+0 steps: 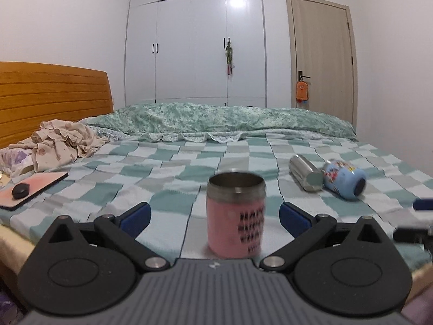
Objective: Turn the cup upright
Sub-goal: 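Open the left gripper and pull it back from the upright tumbler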
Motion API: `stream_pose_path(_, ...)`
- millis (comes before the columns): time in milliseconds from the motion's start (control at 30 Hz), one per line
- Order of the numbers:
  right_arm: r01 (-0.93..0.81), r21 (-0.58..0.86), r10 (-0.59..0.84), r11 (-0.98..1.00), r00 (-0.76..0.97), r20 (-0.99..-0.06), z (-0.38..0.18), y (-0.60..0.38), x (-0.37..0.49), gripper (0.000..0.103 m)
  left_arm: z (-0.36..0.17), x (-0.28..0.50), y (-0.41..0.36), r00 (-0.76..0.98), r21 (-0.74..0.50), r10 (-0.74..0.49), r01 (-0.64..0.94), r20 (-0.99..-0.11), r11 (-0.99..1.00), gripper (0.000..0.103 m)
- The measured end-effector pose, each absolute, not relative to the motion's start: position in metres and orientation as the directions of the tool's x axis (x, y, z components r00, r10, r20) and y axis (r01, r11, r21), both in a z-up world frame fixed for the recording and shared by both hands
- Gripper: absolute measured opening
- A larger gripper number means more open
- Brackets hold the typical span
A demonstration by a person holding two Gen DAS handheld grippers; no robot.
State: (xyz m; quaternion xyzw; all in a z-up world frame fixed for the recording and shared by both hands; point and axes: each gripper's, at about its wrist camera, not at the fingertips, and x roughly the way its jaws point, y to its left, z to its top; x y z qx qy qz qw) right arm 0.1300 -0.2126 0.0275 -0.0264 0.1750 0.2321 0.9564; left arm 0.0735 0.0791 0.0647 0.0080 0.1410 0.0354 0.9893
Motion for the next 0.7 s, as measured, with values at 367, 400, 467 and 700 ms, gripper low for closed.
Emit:
stream_pose_path(367, -0.385, 0.000, 0.363, 0.923, 0.870, -0.334, 0.008, -0.238, 0.075, 0.103, 0.015, 0.030, 0.044, 0.963, 0.030, 0.040, -0.033, -0.268, 0.999, 0.103)
stream_pose_path(400, -0.375, -0.005, 0.352, 0.927, 0.876, -0.329, 0.005, -0.241, 0.070, 0.103, 0.011, 0.028, 0.040, 0.963, 0.033, 0.038, -0.030, -0.266, 0.999, 0.103)
stream_pose_path(467, -0.356, -0.011, 0.334, 0.934, 0.887, -0.319, 0.000, -0.246, 0.061, 0.103, 0.003, 0.025, 0.033, 0.966, 0.032, 0.036, -0.028, -0.258, 0.999, 0.103)
stream_pose_path(700, -0.287, -0.021, 0.270, 0.958, 0.923, -0.274, -0.025, -0.259, 0.040, 0.103, -0.014, 0.023, 0.018, 0.971, 0.057, 0.059, -0.048, -0.231, 0.997, 0.103)
